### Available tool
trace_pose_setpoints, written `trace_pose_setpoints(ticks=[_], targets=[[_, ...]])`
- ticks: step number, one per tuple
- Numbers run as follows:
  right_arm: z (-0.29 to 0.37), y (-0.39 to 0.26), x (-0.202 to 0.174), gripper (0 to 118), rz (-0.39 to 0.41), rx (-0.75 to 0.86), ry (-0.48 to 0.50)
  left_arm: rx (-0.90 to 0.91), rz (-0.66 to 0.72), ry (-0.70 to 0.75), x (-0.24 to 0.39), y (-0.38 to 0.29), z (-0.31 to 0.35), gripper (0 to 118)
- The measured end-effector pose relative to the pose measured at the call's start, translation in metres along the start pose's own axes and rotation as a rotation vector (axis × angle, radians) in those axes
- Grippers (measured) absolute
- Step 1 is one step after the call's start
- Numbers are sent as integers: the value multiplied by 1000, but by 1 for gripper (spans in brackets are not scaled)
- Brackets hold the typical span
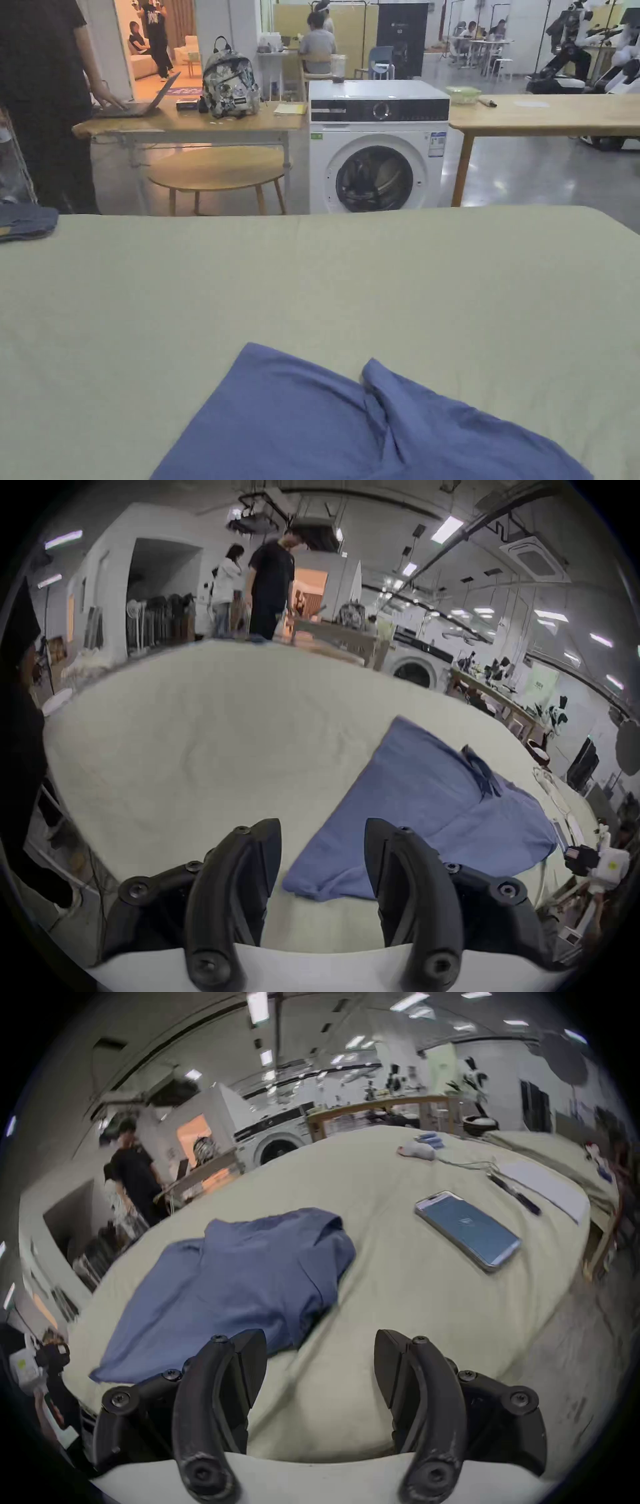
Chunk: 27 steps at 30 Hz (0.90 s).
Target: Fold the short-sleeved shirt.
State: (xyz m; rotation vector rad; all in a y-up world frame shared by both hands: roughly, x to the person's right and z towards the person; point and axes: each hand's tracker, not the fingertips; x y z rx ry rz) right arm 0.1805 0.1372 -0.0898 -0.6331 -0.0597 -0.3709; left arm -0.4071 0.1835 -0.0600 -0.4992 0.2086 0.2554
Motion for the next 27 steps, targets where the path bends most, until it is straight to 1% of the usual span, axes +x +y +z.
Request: trace_pose_setpoints(ticks=[2, 4, 6, 7, 8, 9, 10, 11, 13, 15, 17, 20, 22, 23, 24, 25, 27], targets=[[16, 14, -11, 67, 43, 72, 15, 90, -58, -6, 12, 13, 16, 48], [24, 33, -30, 67, 142, 124, 22, 182, -112, -41, 28, 31, 33, 48], [31, 52, -56, 67, 259, 208, 40, 237, -151, -59, 43, 52, 43, 48], [33, 59, -67, 61, 304, 231, 45, 255, -159, -53, 52, 61, 46, 48], [33, 66, -80, 52, 342, 257, 53, 259, -169, -58, 59, 68, 47, 43], [33, 71, -92, 40, 382, 281, 78, 273, -178, -76, 63, 73, 49, 35], [32, 75, -102, 25, 418, 302, 95, 293, -183, -102, 68, 79, 49, 15], [30, 78, -110, 18, 441, 313, 106, 304, -179, -111, 72, 82, 49, 1], [22, 80, -124, 0, 496, 324, 124, 317, -167, -132, 77, 86, 47, 0], [16, 79, -134, 0, 512, 329, 124, 306, -174, -142, 74, 85, 43, 0], [11, 80, -137, 0, 509, 303, 158, 296, -170, -137, 72, 83, 41, 0], [8, 76, -139, 0, 493, 306, 162, 233, -162, -112, 60, 78, 33, 0], [8, 75, -135, 0, 463, 298, 185, 51, -166, -107, 45, 72, 8, 0], [7, 74, -133, 0, 449, 292, 197, -20, -171, -110, 36, 66, -7, 8], [4, 71, -129, 0, 428, 276, 217, -123, -166, -115, 22, 49, -28, 24], [0, 69, -124, 0, 422, 261, 223, -179, -153, -125, 12, 37, -43, 31], [-5, 63, -118, 0, 429, 213, 196, -309, -84, -98, -10, 1, -69, 31]])
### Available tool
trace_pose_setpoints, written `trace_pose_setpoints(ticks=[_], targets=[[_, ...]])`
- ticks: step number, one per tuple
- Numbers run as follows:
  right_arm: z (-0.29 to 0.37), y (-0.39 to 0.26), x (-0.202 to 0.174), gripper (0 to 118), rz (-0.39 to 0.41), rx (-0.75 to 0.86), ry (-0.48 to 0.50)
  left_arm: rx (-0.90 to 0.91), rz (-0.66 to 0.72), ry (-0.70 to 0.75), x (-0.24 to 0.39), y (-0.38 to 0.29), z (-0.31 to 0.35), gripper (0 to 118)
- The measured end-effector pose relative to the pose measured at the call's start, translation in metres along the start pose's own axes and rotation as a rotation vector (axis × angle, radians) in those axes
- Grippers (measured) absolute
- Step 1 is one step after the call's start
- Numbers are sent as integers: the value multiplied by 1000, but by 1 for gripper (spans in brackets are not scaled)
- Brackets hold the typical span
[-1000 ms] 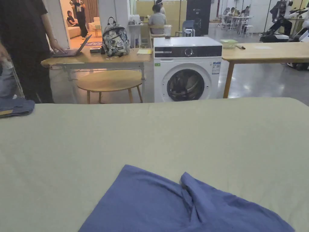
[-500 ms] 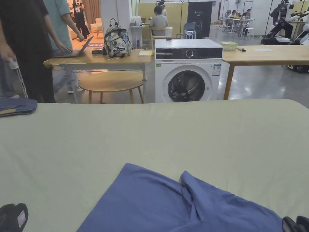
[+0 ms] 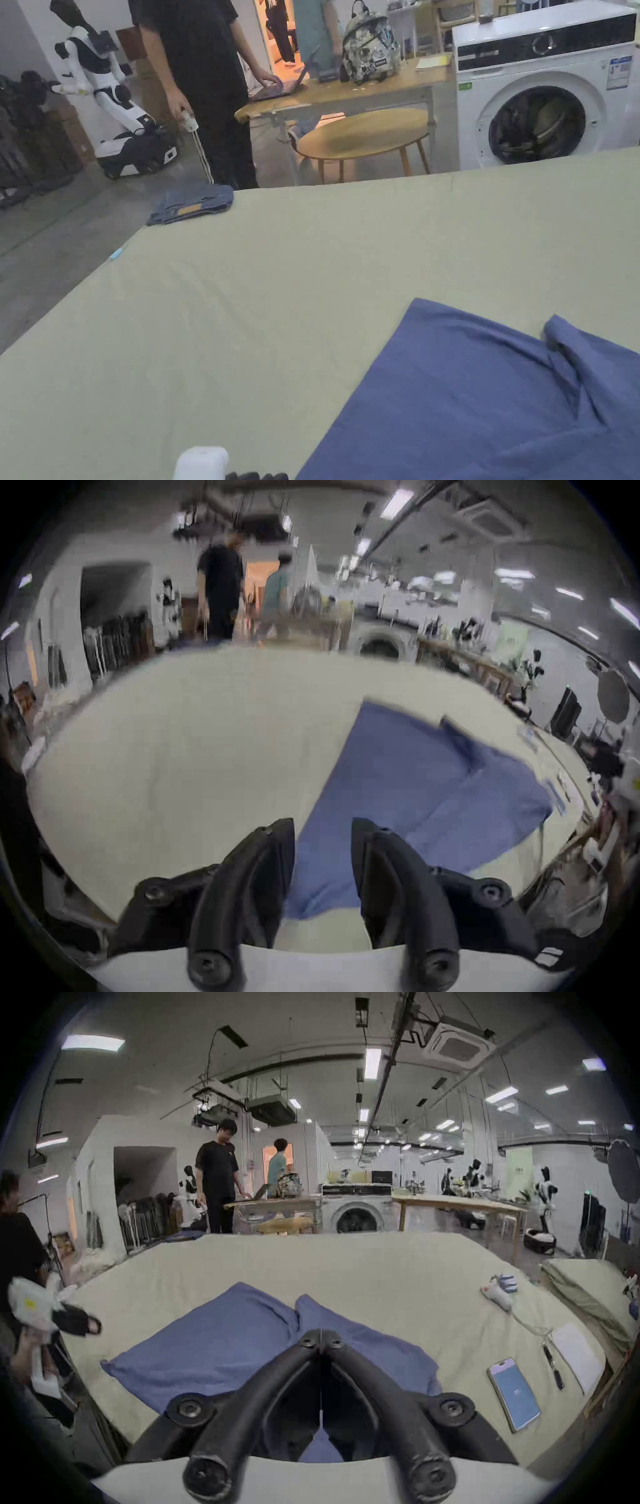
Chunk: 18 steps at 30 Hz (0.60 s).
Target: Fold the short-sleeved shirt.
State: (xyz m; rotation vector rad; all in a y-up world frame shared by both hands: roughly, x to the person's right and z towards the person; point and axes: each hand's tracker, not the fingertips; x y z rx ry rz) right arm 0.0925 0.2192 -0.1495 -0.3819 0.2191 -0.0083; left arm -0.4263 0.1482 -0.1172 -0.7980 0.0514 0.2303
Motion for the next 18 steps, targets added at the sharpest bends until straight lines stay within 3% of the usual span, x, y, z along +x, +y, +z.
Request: trace_pose_setpoints(ticks=[6, 7, 9, 13, 14, 15, 16, 18], targets=[[3, -18, 13, 0, -8, -66, -27, -27, 74, 49, -1, -44, -37, 31], [3, -20, 14, 0, -7, -72, -32, 14, 81, 72, 8, -43, -29, 25], [1, -21, 18, 0, -9, -85, -38, 7, 48, 83, 17, -40, -30, 0], [-17, -13, 28, 0, -48, -94, -17, -36, -4, 82, 26, -40, -41, 0], [-24, -5, 29, 8, -47, -92, -17, -41, -5, 77, 24, -37, -39, 0], [-38, 6, 34, 34, -48, -91, -15, -44, 14, 65, 20, -37, -38, 0], [-57, 18, 44, 72, -51, -122, 6, -47, 35, 57, 17, -37, -39, 0], [-104, 42, 63, 77, -80, -271, 40, -45, 46, 54, 18, -37, -39, 0]])
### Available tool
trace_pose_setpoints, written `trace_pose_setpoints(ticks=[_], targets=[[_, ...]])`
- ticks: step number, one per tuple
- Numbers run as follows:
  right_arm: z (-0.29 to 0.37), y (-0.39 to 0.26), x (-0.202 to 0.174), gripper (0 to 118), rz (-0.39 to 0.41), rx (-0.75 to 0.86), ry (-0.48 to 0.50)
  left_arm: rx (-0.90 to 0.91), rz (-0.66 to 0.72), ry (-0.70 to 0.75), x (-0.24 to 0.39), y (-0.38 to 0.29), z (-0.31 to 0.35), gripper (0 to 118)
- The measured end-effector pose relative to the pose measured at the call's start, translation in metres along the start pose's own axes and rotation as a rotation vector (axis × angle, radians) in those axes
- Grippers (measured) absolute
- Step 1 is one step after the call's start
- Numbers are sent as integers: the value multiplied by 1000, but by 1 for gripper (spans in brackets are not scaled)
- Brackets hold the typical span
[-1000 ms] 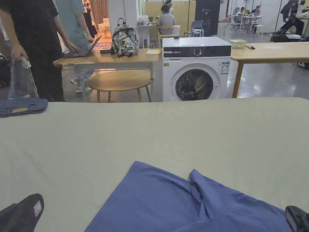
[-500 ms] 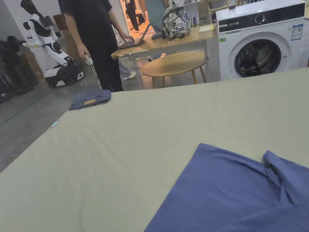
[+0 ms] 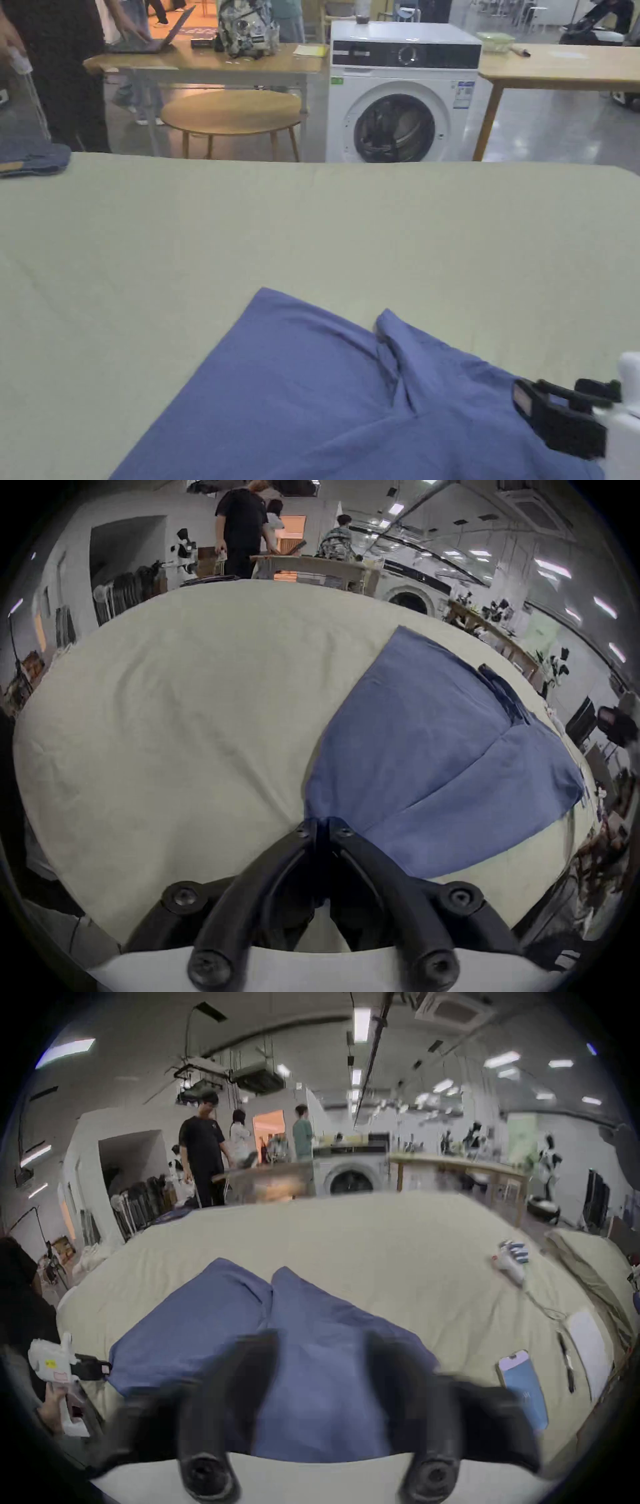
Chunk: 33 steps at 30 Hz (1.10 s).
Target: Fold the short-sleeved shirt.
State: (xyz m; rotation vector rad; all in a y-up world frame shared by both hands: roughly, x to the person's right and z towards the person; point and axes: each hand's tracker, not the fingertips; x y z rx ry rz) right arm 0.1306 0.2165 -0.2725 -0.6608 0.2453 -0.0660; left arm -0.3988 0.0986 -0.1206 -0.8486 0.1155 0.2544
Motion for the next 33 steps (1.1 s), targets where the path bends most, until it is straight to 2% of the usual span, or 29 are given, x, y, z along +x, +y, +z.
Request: trace_pose_setpoints(ticks=[2, 4, 5, 6, 7, 9, 10, 12, 13, 17, 20, 22, 24, 28, 33], targets=[[-50, 27, 16, 76, 50, -112, -44, 2, -5, 10, 2, -1, 1, 0], [-106, 40, 30, 76, 239, -224, -98, 4, -14, 21, 4, -1, 2, 0], [-125, 42, 34, 76, 276, -261, -108, 6, -15, 23, 3, -2, 2, 0], [-149, 44, 39, 75, 252, -330, -105, 6, -9, 22, 2, -2, 2, 0], [-168, 44, 46, 65, 203, -417, -62, 2, -1, 20, 2, -1, 3, 0], [-188, 40, 54, 30, 144, -495, -64, -6, 7, 16, -1, 0, 2, 0], [-192, 35, 54, 22, 150, -504, -84, -12, 16, 8, -1, 0, 2, 0], [-185, 32, 52, 18, 182, -466, -71, -13, 17, 7, -1, 0, 2, 0], [-180, 34, 51, 1, 180, -452, -63, -13, 19, 6, -2, -1, 1, 0], [-142, 50, 43, 0, 195, -331, -31, 21, 51, -42, -8, 3, 11, 0], [-96, 74, 38, 0, 216, -211, -15, 178, 54, -58, -1, 23, 41, 0], [-57, 92, 32, 0, 223, -118, -3, 290, 75, -109, 3, 55, 66, 0], [-25, 107, 28, 0, 228, -9, -37, 381, 79, -174, 10, 88, 85, 0], [45, 144, 18, 0, 193, 193, -63, 541, -11, -230, 28, 161, 107, 0], [85, 201, 14, 0, 178, 323, -148, 649, -101, -267, 57, 264, 122, 0]])
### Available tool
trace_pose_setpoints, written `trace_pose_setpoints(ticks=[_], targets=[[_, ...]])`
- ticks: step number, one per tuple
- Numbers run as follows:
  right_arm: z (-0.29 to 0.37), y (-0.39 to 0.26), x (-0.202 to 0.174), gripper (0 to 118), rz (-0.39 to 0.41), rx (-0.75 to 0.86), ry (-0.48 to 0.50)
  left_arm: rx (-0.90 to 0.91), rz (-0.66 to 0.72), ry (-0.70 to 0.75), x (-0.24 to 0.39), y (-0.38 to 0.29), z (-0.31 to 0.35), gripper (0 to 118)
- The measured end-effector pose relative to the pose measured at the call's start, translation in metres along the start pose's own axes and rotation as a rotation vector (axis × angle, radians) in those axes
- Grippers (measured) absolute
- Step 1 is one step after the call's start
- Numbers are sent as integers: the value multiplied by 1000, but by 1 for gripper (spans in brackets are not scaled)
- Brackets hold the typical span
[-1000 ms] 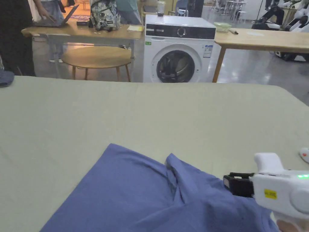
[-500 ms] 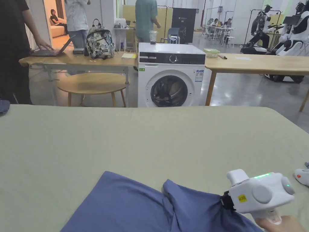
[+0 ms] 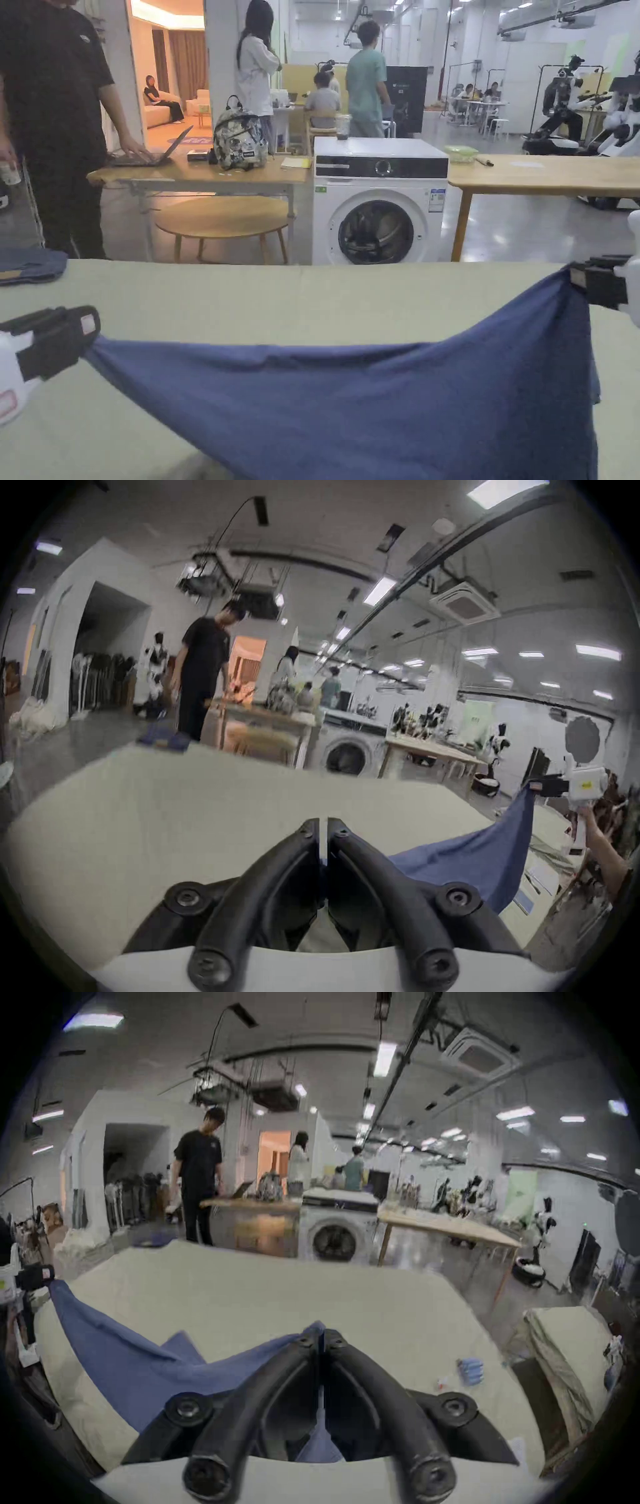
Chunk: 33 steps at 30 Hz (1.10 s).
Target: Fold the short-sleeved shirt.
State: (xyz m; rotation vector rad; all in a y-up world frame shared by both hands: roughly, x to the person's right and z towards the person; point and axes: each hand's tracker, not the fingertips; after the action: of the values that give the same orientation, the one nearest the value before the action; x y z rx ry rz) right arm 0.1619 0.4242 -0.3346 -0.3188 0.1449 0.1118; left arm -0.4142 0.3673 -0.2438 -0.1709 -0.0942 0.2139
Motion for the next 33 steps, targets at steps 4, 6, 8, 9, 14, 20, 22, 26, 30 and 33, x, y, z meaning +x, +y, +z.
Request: trace_pose_setpoints(ticks=[4, 6, 8, 9, 14, 20, 22, 26, 30, 33], targets=[[-13, 57, 12, 0, -50, 71, -51, 35, -42, 20, 5, 69, -49, 0], [-24, 84, 13, 0, -44, 80, -76, 47, -84, 43, 10, 98, -67, 0], [-36, 111, 13, 0, -24, 114, -123, 60, -138, 78, 3, 128, -94, 0], [-42, 125, 11, 0, -8, 125, -146, 79, -143, 82, 2, 143, -104, 0], [-65, 184, 3, 0, -44, 171, -188, 105, -99, 112, -10, 199, -140, 0], [-105, 236, 7, 0, -66, 196, -213, 107, -144, 183, -13, 238, -166, 0], [-112, 245, 7, 0, -72, 201, -208, 136, -153, 193, -14, 245, -169, 0], [-133, 240, 5, 0, -68, 200, -204, 115, -166, 197, -18, 241, -181, 0], [-146, 203, 4, 0, -80, 171, -163, 61, -170, 187, -25, 203, -188, 0], [-148, 160, 2, 0, -89, 127, -134, -1, -138, 160, -32, 160, -188, 0]])
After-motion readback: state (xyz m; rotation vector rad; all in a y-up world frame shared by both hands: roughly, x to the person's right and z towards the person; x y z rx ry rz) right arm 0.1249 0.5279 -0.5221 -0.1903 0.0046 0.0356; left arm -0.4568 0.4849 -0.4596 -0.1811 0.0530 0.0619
